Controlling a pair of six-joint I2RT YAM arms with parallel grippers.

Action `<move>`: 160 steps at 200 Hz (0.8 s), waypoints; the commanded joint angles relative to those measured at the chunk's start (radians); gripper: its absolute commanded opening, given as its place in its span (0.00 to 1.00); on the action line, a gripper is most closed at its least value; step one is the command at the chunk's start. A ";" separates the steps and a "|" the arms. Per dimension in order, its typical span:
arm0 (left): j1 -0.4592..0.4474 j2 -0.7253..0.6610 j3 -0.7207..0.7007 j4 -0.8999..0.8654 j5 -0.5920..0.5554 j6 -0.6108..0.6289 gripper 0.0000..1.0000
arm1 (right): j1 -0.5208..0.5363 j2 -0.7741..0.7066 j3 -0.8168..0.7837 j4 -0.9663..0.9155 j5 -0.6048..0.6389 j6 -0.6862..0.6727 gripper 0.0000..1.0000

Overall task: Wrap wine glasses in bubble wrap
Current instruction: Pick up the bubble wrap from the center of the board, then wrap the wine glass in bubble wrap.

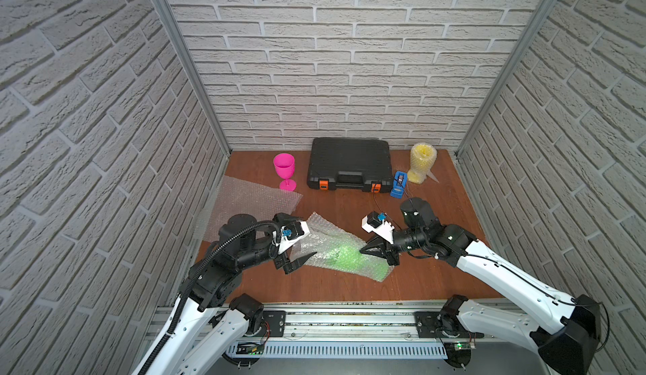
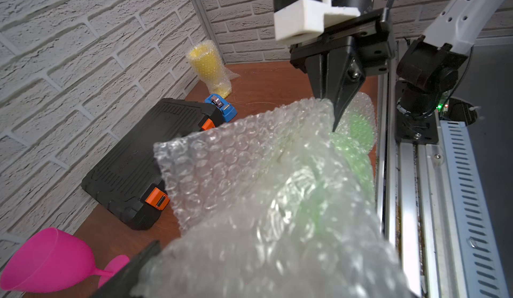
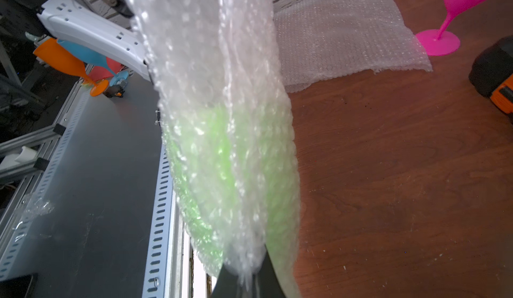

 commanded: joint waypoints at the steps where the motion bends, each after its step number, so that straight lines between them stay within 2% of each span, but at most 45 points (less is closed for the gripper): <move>1: 0.021 0.027 0.000 0.030 0.096 -0.037 0.98 | 0.000 -0.034 0.028 -0.075 -0.035 -0.131 0.03; 12: 0.035 0.047 0.007 0.021 0.146 -0.043 0.97 | 0.000 -0.041 0.036 -0.089 -0.031 -0.153 0.03; 28: 0.057 0.070 0.018 -0.008 0.240 -0.021 0.84 | 0.000 -0.046 0.040 -0.082 -0.013 -0.153 0.03; 69: 0.117 0.136 0.045 -0.075 0.411 0.012 0.31 | 0.000 -0.039 0.004 0.017 -0.004 -0.082 0.03; 87: 0.141 0.166 0.079 -0.124 0.450 0.037 0.15 | 0.000 -0.029 -0.033 0.083 0.014 -0.043 0.03; 107: 0.153 0.190 0.124 -0.162 0.444 0.053 0.08 | 0.001 -0.015 -0.104 0.220 0.014 0.019 0.03; 133: 0.155 0.238 0.194 -0.210 0.404 0.052 0.00 | 0.010 0.043 -0.213 0.490 0.037 0.125 0.03; 160: 0.151 0.317 0.274 -0.292 0.390 0.067 0.00 | 0.038 0.156 -0.297 0.768 0.084 0.186 0.03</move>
